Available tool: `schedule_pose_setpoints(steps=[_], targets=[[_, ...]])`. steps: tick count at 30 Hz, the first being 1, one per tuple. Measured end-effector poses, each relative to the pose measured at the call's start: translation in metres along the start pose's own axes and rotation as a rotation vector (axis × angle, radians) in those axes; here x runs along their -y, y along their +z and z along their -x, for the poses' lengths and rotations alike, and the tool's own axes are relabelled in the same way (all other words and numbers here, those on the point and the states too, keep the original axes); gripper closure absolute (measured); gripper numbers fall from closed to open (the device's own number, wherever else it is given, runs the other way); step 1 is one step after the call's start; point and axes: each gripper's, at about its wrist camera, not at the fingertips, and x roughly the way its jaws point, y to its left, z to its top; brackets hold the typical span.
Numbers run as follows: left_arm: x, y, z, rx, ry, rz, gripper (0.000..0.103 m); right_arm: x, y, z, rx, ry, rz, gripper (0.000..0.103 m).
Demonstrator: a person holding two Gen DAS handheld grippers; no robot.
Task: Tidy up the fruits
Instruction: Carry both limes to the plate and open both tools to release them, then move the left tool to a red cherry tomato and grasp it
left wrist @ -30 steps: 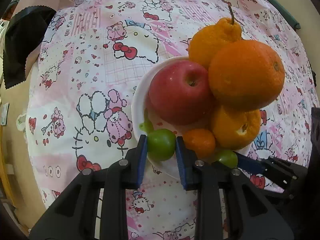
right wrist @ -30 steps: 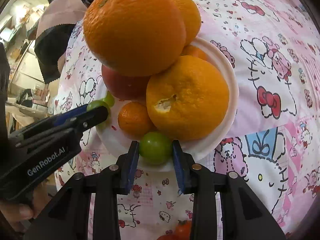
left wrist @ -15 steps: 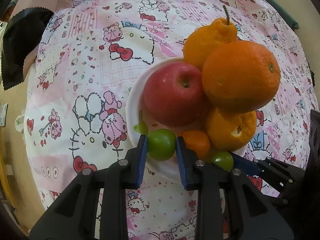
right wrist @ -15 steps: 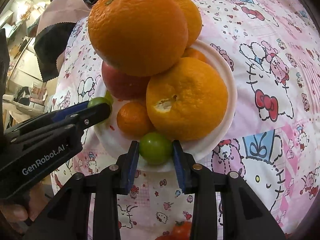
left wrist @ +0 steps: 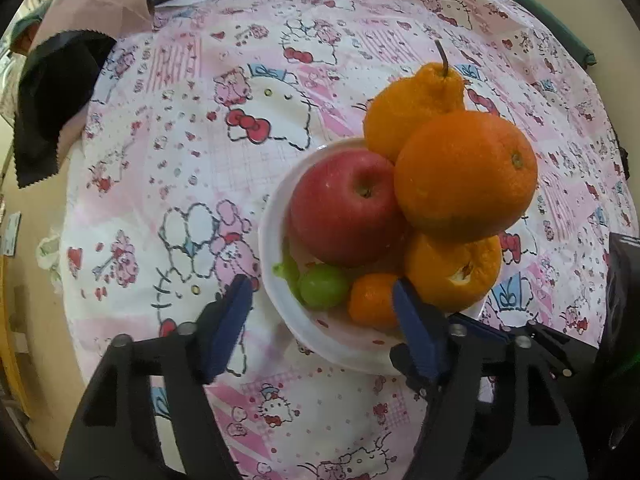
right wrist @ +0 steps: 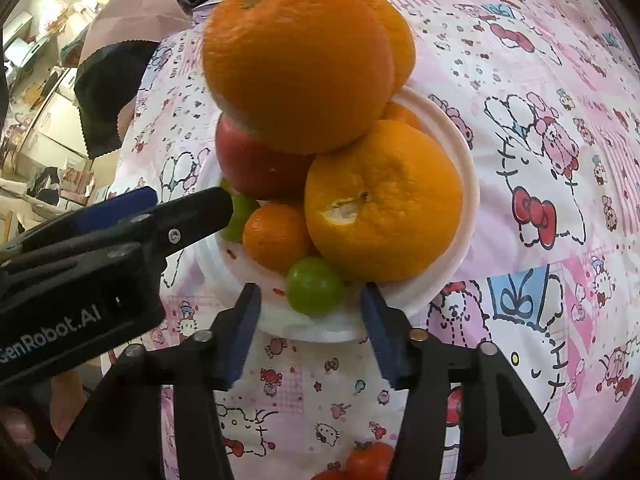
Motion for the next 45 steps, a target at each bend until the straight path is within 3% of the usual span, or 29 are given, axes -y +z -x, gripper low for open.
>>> schedule_pose_setpoints(steps=[2,6,26,37,45], targets=[[-0.003,0.000,0.002,0.007,-0.001,0.013,0.030,-0.001,0.000,0.001,0.002,0.006,-0.002,0.025],[-0.006,-0.001,0.003,0.003,-0.005,0.035,0.030,0.001,0.002,0.005,0.008,0.008,-0.021,0.016],[-0.017,-0.017,0.056,0.094,0.016,0.054,0.030,0.021,-0.013,0.070,0.072,0.039,-0.113,0.016],[-0.020,-0.059,0.089,0.124,0.067,0.045,0.030,0.053,-0.030,0.136,0.103,0.018,-0.148,0.016],[-0.007,-0.091,0.090,0.103,0.077,0.000,0.030,0.102,-0.059,0.148,0.133,0.059,-0.331,0.016]])
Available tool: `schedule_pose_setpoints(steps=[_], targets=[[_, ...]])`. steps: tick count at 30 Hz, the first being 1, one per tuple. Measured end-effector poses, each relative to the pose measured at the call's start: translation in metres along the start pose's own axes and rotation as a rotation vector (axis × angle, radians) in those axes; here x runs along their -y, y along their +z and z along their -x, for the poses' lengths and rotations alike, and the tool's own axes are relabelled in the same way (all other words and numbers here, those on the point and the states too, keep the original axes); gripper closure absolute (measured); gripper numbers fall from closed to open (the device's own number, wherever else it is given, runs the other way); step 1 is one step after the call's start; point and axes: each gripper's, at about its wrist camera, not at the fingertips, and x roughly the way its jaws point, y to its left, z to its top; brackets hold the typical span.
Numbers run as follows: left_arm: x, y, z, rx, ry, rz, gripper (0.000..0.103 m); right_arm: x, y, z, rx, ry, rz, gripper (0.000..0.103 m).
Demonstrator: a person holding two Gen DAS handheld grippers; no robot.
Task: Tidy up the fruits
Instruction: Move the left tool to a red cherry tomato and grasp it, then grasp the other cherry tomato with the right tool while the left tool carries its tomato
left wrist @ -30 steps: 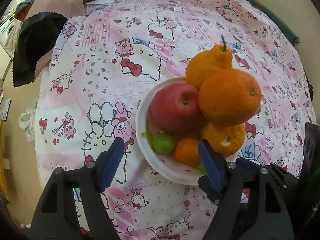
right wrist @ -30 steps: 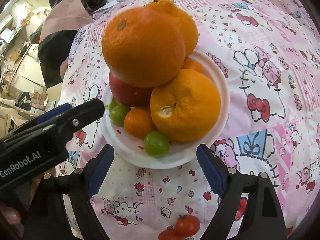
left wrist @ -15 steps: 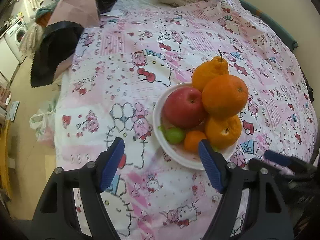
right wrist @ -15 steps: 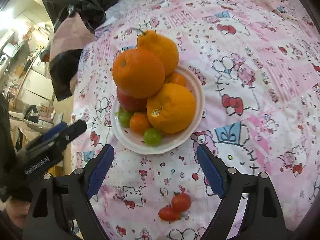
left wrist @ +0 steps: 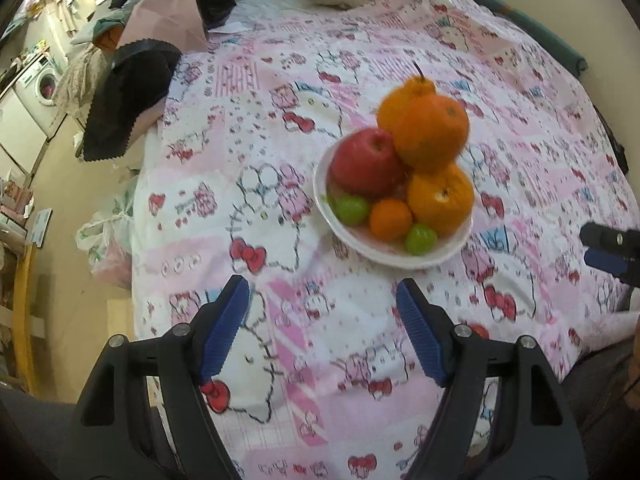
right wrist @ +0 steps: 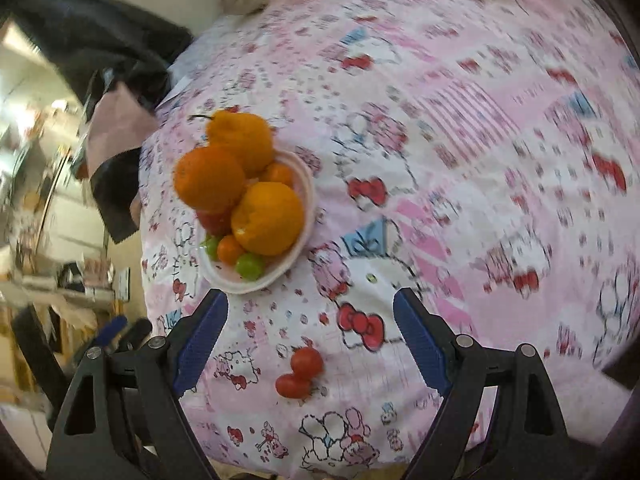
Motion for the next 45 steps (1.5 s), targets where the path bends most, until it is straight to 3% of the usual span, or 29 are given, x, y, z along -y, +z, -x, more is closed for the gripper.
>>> schedule_pose_setpoints(steps=[5,9,19,24,27,31,35,39,43,45], targets=[[0.031,-0.028,-0.007,-0.028,0.025,-0.107,0.030,0.011,-0.005,0.002,-0.004,-0.014,-0.030,0.016],[0.062,-0.045,-0.010,-0.046,-0.006,-0.210,0.030,0.017,-0.005,0.005,0.005,-0.027,-0.051,0.016],[0.129,-0.081,-0.034,-0.128,-0.069,-0.412,0.031,0.020,-0.001,0.012,0.001,0.066,-0.102,0.015],[0.144,-0.084,-0.054,-0.167,-0.091,-0.427,0.039,0.020,0.000,0.013,-0.017,0.105,-0.109,0.015],[0.147,-0.083,-0.066,-0.196,-0.110,-0.415,0.049,0.021,0.001,0.012,-0.029,0.119,-0.121,0.015],[0.147,-0.083,-0.072,-0.218,-0.128,-0.404,0.070,0.022,0.004,0.011,-0.034,0.123,-0.126,0.014],[0.137,-0.078,-0.066,-0.235,-0.167,-0.373,0.070,0.023,0.007,0.009,-0.035,0.118,-0.126,0.014],[0.120,-0.070,-0.050,-0.222,-0.123,-0.363,0.070,0.021,0.007,0.005,-0.049,0.106,-0.118,0.014],[0.094,-0.058,-0.040,-0.207,-0.072,-0.304,0.070,0.012,0.003,-0.018,-0.161,0.134,-0.075,0.015],[0.082,-0.053,-0.036,-0.193,-0.049,-0.268,0.070,0.008,-0.001,-0.031,-0.203,0.119,-0.048,0.023]])
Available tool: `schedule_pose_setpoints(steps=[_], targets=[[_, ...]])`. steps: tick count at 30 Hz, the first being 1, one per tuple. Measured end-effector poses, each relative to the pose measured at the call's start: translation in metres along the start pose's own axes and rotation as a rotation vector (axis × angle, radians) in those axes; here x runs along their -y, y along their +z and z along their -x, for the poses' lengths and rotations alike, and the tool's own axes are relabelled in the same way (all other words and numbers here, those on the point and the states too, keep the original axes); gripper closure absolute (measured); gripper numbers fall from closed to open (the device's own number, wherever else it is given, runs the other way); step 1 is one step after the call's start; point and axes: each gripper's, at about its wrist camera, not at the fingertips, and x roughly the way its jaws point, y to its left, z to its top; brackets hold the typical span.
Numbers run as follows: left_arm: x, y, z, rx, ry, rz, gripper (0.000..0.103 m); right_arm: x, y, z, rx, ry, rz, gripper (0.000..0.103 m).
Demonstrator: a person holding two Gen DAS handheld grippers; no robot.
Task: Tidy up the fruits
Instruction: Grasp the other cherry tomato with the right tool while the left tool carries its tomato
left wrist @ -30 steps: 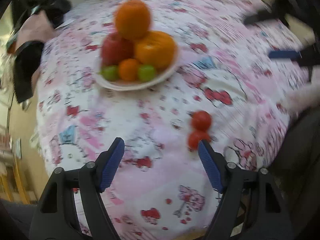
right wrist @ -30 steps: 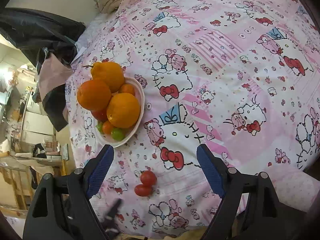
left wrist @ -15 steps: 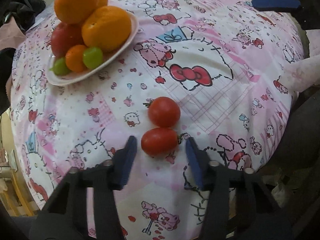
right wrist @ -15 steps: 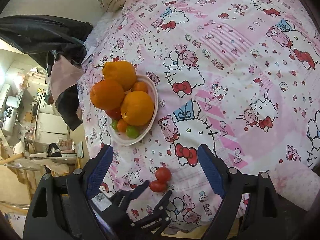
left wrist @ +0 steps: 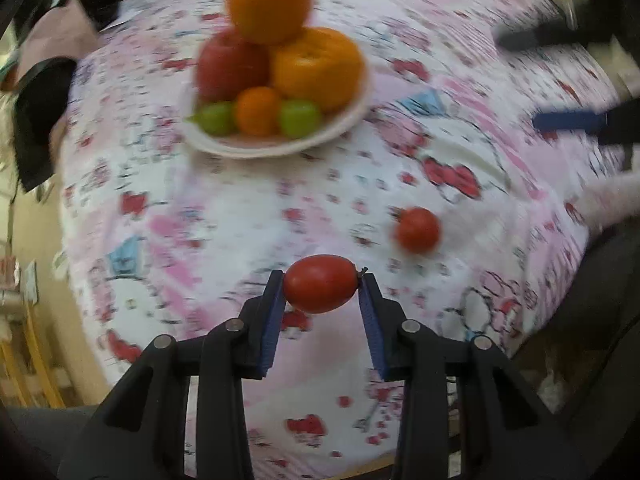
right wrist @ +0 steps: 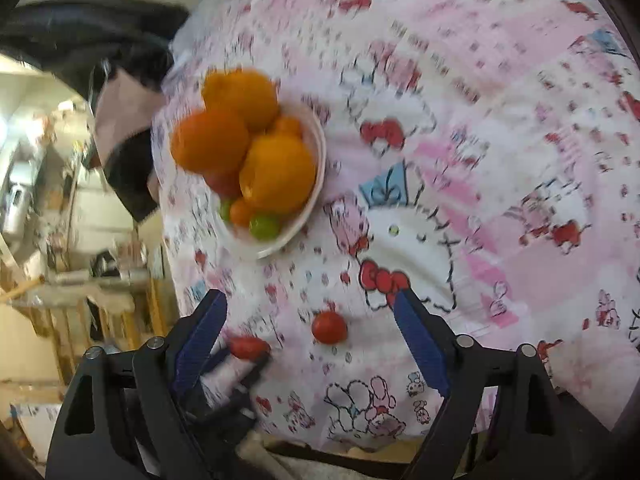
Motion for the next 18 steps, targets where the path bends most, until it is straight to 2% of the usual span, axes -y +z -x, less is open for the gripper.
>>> schedule_pose_setpoints(steps=[4,7,15,18], targets=[[-0.019,0.002,0.005,0.037,0.025,0.072,0.070,-0.008,-0.006,-0.023,-0.060,-0.074,0.061,0.043],[-0.028,0.003,0.006,0.051,0.028,0.114,0.070,-0.017,-0.012,-0.039,-0.100,-0.120,0.122,0.052],[-0.057,0.002,0.016,0.075,-0.009,0.225,0.070,-0.032,-0.032,-0.087,-0.203,-0.221,0.233,0.055],[-0.065,0.001,0.020,0.082,-0.019,0.259,0.070,-0.033,-0.036,-0.100,-0.209,-0.266,0.253,0.055]])
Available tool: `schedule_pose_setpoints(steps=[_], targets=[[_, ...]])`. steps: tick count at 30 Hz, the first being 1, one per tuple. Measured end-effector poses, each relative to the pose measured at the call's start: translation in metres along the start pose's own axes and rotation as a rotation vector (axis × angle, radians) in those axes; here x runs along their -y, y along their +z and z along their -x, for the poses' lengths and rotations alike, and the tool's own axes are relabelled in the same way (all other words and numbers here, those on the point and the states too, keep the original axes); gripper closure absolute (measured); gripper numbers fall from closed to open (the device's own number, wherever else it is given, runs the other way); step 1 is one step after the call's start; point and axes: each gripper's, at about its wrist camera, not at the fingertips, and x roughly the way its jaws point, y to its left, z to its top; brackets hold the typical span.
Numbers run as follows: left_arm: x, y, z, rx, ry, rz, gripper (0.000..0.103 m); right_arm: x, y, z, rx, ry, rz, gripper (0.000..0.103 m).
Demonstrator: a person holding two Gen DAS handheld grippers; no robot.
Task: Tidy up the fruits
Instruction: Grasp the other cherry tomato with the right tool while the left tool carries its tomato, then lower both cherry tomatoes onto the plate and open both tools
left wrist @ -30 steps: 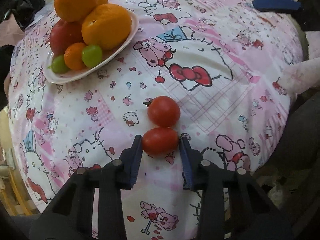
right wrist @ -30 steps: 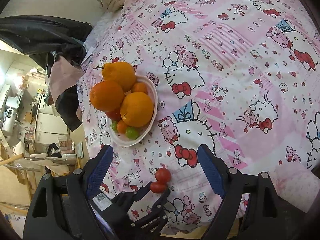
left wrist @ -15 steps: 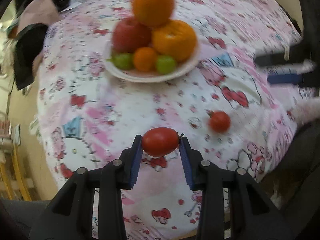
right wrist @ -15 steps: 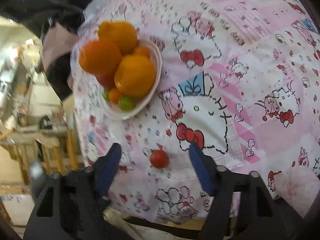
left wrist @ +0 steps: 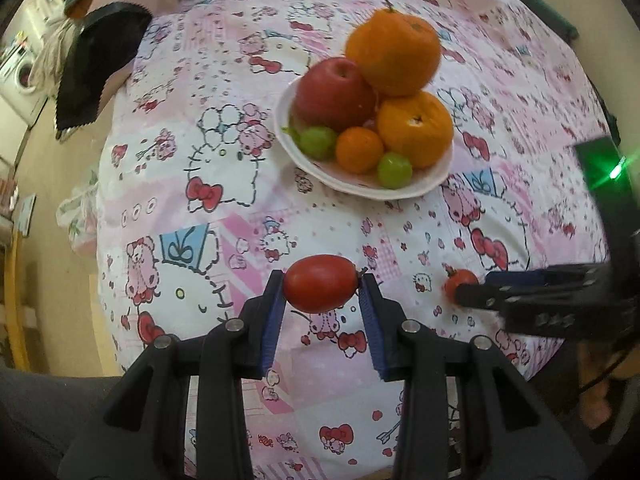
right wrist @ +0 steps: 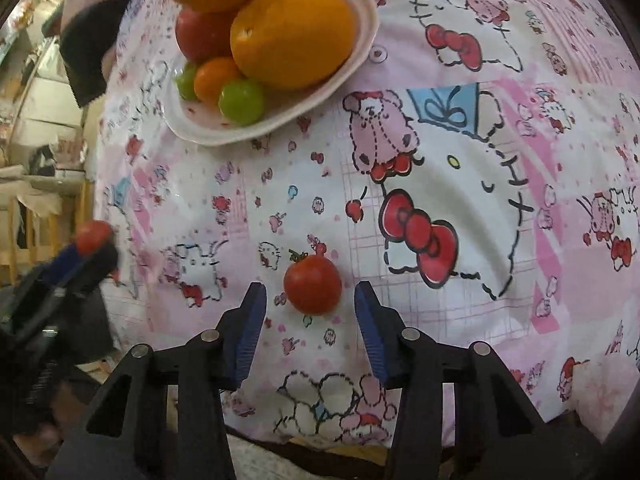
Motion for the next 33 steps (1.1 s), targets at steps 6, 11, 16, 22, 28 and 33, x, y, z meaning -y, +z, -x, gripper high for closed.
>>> schedule_pose_setpoints(steps=[6,11,16,22,28,33], targets=[[-0.013,0.003,0.003,0.005,-0.011,0.050,0.070,-0.009,-0.002,-0.008,-0.007,-0.014,0.044,0.069],[-0.021,0.007,0.005,0.012,-0.022,0.080,0.070,-0.010,0.000,0.018,0.083,0.068,0.032,0.069],[-0.023,0.020,0.012,0.026,-0.051,0.077,0.070,-0.011,0.007,0.039,0.145,0.140,0.019,0.069],[-0.021,0.047,0.011,0.047,-0.052,0.051,0.070,-0.019,0.023,0.058,0.216,0.186,0.028,0.069],[-0.004,0.061,-0.010,0.037,-0.061,-0.024,0.070,-0.015,0.042,0.072,0.275,0.229,-0.011,0.069],[0.004,0.072,-0.038,-0.001,-0.058,-0.044,0.070,-0.013,0.059,0.071,0.295,0.235,-0.033,0.069]])
